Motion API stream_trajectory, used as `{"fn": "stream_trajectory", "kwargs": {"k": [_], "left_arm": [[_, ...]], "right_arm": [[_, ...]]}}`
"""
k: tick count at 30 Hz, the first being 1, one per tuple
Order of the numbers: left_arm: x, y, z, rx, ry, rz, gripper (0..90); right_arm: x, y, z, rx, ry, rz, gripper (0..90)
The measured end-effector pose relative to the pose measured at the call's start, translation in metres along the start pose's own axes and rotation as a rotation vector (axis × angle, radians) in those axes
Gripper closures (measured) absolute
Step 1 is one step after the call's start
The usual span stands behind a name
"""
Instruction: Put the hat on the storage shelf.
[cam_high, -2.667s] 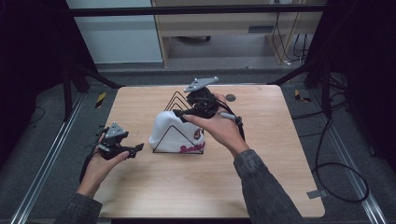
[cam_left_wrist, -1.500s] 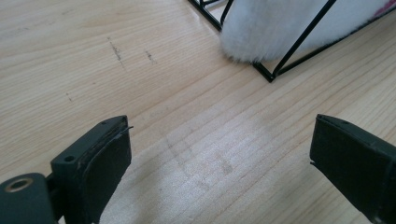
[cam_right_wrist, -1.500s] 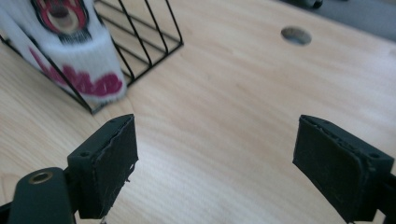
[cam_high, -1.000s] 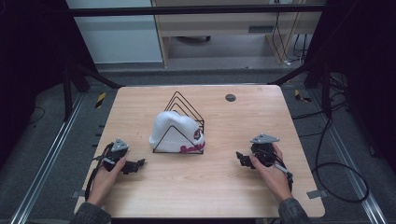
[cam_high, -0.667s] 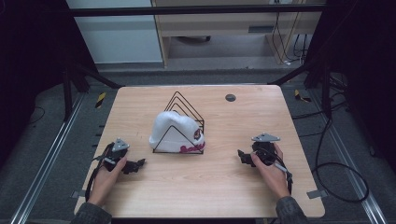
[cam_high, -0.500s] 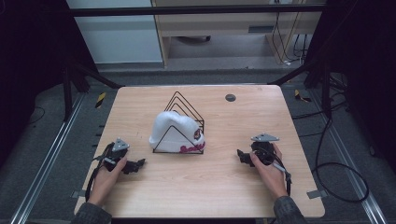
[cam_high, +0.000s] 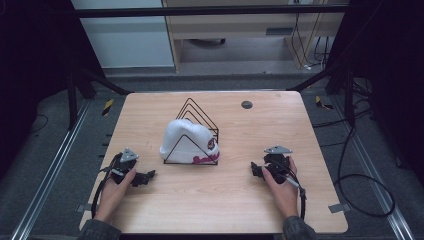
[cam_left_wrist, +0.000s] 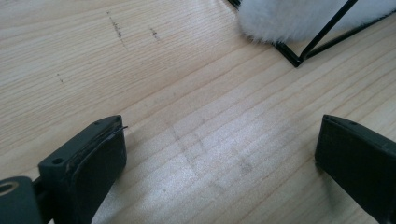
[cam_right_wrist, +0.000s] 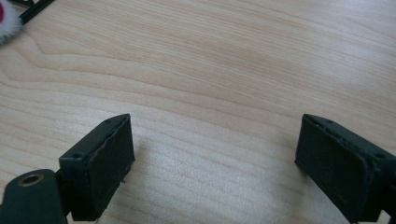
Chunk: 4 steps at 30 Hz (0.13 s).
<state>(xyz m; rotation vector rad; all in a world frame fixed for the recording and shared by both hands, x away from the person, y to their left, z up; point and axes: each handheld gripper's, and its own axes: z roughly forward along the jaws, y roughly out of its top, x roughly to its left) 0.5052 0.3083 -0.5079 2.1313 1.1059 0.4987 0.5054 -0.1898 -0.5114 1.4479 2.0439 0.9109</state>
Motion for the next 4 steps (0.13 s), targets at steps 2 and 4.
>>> {"fn": "stream_trajectory", "kwargs": {"k": [2,4], "left_arm": [[-0.0002,-0.0005,-0.0006,0.001,0.000,0.001,1.1],[-0.0005,-0.0009,-0.0008,0.001,-0.001,-0.001,0.9]], "right_arm": [[0.0024,-0.0016,-0.0018,0.000,-0.018,0.016,11.7],[0.0029,-0.0018,-0.0019,-0.001,-0.021,0.020,11.6]]}}
